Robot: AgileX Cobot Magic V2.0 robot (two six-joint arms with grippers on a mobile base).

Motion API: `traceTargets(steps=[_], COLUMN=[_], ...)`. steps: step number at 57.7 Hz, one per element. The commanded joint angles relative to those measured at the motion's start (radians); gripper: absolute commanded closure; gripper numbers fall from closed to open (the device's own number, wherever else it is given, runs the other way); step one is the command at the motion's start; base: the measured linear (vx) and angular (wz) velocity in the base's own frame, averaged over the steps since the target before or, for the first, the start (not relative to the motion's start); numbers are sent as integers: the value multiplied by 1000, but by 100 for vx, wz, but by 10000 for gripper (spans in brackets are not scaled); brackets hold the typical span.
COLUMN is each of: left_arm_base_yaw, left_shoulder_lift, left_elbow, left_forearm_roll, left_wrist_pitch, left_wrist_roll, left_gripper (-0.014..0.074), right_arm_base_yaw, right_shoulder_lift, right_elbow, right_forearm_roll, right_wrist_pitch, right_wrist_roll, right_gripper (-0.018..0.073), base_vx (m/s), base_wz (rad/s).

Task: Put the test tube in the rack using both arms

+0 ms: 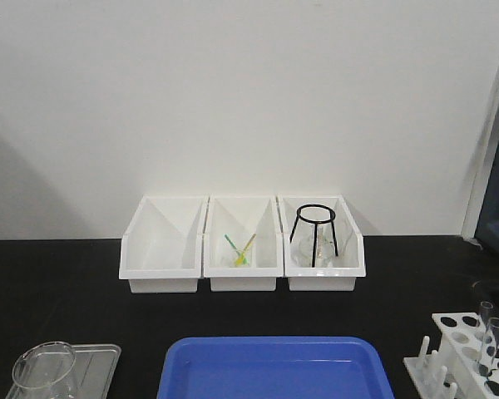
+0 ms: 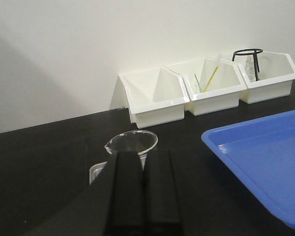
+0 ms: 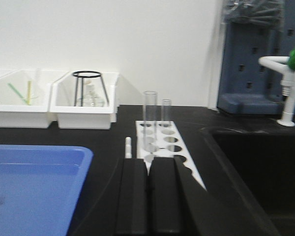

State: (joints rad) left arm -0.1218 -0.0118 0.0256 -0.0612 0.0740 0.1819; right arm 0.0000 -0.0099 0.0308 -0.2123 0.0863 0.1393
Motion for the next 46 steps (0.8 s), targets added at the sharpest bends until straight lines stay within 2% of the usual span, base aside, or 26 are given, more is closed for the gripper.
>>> traceTargets(steps=[1, 7, 46], left_arm_base_yaw=[1, 1, 1], left_shoulder_lift=[6, 6, 6], left_elbow=[0, 0, 0], left_forearm_roll=[-2, -2, -2], left_wrist_pitch=[-80, -80, -80], left_wrist_roll=[-4, -4, -4], left_gripper=[602, 602, 602], right_arm_base_yaw=[16, 10, 10], right_shoulder_lift=[-17, -16, -16], right_elbow=[2, 2, 2], right_forearm_roll=[3, 27, 26], right_wrist_pitch=[-74, -74, -74], right_wrist_roll=[-14, -14, -14], right_gripper=[570, 570, 570], base_vx=[0, 0, 0], base_wz=[0, 0, 0])
